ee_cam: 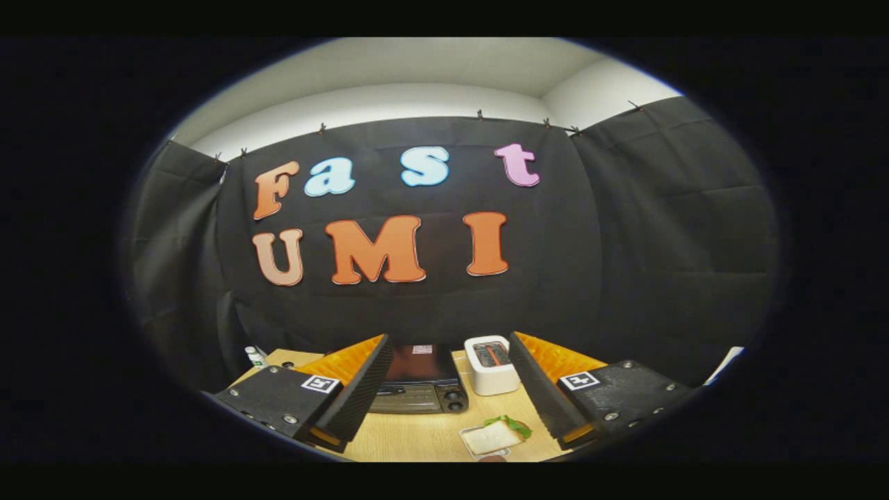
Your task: Open the toaster oven, put the food inside, and close the toaster oven door.
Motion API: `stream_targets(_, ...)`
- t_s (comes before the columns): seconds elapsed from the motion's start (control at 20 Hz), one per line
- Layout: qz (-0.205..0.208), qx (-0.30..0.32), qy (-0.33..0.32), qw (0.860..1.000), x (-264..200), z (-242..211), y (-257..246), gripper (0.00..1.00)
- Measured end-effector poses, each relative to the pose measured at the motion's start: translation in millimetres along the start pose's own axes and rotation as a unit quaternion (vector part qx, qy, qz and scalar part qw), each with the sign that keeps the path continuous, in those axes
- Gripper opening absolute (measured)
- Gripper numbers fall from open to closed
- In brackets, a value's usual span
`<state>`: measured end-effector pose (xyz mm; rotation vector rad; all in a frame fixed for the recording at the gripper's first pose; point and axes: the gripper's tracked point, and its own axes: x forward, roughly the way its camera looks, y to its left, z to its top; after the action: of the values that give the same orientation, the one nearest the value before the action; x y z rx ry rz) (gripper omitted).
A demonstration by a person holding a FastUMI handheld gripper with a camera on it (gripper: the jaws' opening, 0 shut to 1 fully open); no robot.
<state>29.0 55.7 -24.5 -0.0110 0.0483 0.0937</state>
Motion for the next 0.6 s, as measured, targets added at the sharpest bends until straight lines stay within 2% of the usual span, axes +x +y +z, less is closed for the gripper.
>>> stream_targets(0.2, 0.005, -0.012, 0.009, 1.000, 25, -27, 24, 0.99)
stream_targets(0.6, 0.041, -0.025, 0.017, 0.999, 102, -108, 112, 0.99)
